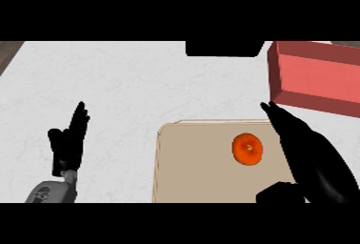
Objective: Pick the squash from the tray and place it in the cardboard box
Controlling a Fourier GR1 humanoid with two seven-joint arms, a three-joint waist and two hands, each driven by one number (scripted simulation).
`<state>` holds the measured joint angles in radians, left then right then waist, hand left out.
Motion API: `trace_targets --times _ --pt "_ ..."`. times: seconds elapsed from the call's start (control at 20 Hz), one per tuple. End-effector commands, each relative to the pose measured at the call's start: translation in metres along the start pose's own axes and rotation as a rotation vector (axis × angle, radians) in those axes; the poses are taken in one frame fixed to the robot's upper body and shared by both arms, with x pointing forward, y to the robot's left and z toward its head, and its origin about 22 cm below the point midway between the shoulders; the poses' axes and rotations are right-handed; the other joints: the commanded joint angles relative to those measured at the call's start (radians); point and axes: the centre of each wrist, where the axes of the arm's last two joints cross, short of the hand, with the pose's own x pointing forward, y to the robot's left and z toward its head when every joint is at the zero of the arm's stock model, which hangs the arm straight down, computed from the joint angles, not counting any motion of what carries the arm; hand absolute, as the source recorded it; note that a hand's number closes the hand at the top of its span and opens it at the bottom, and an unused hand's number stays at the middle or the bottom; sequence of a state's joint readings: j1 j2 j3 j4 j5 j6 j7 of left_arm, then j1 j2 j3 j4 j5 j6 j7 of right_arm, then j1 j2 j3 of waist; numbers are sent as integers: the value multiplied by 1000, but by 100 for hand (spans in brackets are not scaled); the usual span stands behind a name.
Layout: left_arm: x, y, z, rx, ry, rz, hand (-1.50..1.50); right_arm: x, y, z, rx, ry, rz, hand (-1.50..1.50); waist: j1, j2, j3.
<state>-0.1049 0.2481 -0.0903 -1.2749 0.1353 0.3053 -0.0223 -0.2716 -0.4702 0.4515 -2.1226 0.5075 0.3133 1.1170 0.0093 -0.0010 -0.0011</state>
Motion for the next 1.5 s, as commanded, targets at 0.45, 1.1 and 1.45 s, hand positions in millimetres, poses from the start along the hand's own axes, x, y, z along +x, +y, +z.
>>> trace_targets --times 0.45,1.1,1.45 --pt "-3 4 -2 14 13 -4 0 31 28 -21 58 211 86 -150 -5 1 0" --pt "6 8 -2 20 21 15 0 34 31 -34 71 289 97 -150 -13 -1 0" --pt "-6 15 3 10 1 -9 0 40 47 -49 82 320 141 -150 -7 0 0"
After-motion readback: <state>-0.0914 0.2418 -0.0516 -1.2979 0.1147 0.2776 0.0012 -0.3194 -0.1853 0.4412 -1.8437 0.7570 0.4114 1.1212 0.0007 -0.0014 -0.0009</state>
